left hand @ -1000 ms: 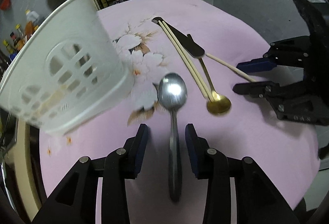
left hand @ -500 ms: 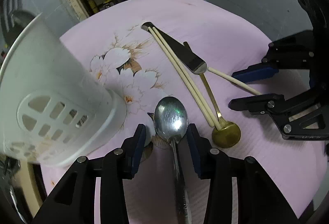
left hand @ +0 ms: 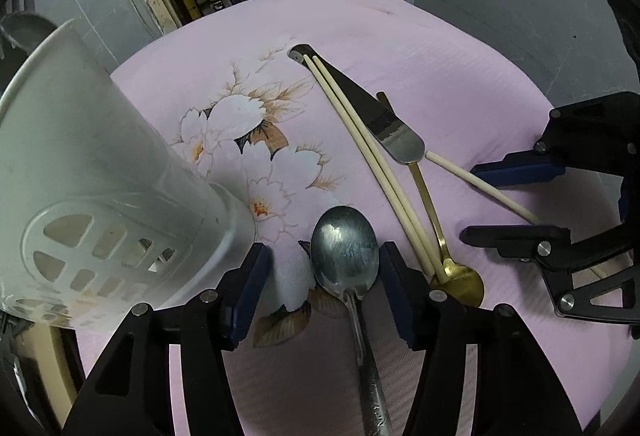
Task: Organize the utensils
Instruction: 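Lift the chopstick with the right tool while the left tool lifts the silver spoon, then carry the chopstick and the spoon up over the white caddy with both tools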
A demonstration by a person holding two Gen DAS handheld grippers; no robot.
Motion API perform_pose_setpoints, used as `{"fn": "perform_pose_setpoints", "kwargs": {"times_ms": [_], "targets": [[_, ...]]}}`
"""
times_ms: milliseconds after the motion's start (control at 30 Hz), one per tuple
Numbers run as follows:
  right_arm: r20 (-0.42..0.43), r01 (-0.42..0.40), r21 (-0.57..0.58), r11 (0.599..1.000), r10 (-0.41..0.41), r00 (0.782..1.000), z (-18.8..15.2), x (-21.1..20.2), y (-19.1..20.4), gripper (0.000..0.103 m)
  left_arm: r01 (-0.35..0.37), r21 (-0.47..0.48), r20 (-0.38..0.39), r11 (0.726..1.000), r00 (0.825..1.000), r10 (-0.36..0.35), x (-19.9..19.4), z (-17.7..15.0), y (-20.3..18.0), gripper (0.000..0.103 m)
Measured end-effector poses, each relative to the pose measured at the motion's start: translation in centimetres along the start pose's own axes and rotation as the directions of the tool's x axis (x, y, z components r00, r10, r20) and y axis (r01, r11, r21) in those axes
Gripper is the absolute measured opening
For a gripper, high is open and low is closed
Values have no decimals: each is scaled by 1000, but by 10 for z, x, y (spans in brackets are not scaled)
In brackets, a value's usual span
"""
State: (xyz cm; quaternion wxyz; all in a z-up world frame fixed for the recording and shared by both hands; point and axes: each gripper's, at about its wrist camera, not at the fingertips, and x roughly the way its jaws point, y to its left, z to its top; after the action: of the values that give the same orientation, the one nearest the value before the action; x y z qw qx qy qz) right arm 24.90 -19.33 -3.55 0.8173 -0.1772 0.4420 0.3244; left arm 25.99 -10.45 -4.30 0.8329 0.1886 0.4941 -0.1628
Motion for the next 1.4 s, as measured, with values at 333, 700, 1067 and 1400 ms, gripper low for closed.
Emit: {"fn": "perform_pose_setpoints", "kwargs": {"times_ms": [333,700,1067,1400], "targets": [[-5,59,-8,998,-59,998,-1,-6,5,4,-15,-32,68,999,998,17,-9,-20,-9,29],[240,37,78,996,-54,969,-27,-40,16,3,32,-187,385,982,922,43,-75,-58,9,29],[73,89,-14,996,-88,993,-11,-13,18,33,60,-201,336,978,942,11,-65,-52,9,29],[7,-5,35,999,4,1000,8,5,-1,6,98,-230,341,968,940,-14,-66,-60,20,29]]}}
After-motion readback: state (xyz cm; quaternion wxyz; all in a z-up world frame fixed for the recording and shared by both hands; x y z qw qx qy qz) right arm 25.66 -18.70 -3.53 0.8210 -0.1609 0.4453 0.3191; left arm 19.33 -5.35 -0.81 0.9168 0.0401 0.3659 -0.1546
